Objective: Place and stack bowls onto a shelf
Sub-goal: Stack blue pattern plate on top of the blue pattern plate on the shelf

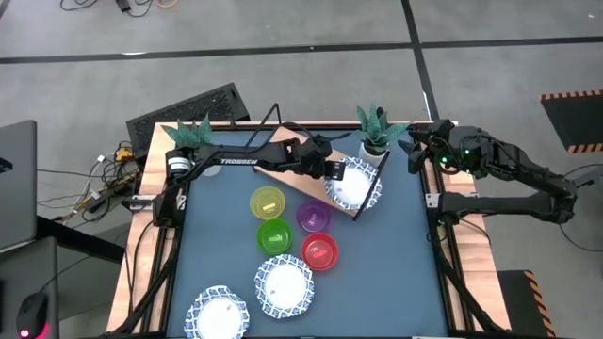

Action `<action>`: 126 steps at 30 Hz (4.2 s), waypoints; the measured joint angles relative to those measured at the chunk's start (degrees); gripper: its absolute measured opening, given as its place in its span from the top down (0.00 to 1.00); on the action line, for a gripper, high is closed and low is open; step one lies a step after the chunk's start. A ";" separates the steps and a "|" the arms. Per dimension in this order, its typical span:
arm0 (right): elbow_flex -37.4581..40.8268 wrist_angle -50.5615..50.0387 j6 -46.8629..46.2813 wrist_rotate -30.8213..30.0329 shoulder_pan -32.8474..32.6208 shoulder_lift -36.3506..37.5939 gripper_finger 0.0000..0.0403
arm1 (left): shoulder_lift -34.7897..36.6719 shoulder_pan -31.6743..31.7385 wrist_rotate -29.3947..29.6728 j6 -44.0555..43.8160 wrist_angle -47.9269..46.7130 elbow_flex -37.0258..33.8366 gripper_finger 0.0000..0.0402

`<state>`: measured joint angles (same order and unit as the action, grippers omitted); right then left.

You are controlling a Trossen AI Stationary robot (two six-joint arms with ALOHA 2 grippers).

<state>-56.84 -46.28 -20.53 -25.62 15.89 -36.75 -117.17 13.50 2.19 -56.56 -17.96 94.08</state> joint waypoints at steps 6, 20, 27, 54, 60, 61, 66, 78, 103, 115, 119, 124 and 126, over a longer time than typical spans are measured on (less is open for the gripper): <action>0.01 0.00 0.02 0.02 0.01 0.00 0.37 | -0.04 0.79 -1.13 0.81 -0.18 0.00 0.57; 0.01 -0.01 0.73 0.04 0.01 0.02 0.37 | 10.05 3.63 -14.73 22.32 -19.13 -0.02 0.41; 0.00 -0.02 1.07 0.04 0.01 0.02 0.37 | 23.35 -3.44 -11.96 41.26 -48.73 -0.13 0.41; 0.00 0.02 -1.11 0.02 0.01 0.00 0.37 | 41.19 -47.89 -9.86 15.27 -17.14 -37.96 0.41; 0.01 0.01 -1.60 0.02 0.01 0.00 0.37 | 40.36 -50.34 -9.31 17.07 -13.70 -40.25 0.41; 0.00 0.01 -1.64 0.02 0.01 0.00 0.37 | 39.83 -50.69 -9.48 18.06 -13.69 -40.31 0.41; 0.00 0.02 -1.66 0.02 0.01 0.00 0.37 | 34.52 -51.89 -11.31 23.36 -11.35 -40.35 0.41; 0.00 0.02 -1.62 -0.03 0.01 0.02 0.37 | 30.18 -53.45 -10.88 29.33 -8.17 -41.09 0.41; 0.00 0.02 -1.55 -0.15 0.01 0.00 0.37 | 27.02 -54.85 -7.53 35.33 -5.25 -43.54 0.91; 0.01 0.04 -1.55 -0.20 0.01 0.01 0.37 | 28.81 -54.85 -9.41 23.81 -9.43 -43.52 1.00; 0.00 0.04 -1.55 -0.20 0.01 0.00 0.37 | 32.43 -54.96 -9.39 15.58 -12.58 -43.52 1.00; 0.00 0.06 -1.55 -0.21 0.01 0.00 0.37 | 39.05 -54.91 -9.25 3.67 -17.58 -43.52 1.00; 0.02 0.04 -1.55 -0.23 0.01 0.02 0.37 | 42.29 -54.87 -9.22 -1.63 -19.77 -43.52 1.00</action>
<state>-56.82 -46.24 -22.09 -25.85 15.90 -36.74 -74.88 -41.36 -7.03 -58.19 -37.74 50.57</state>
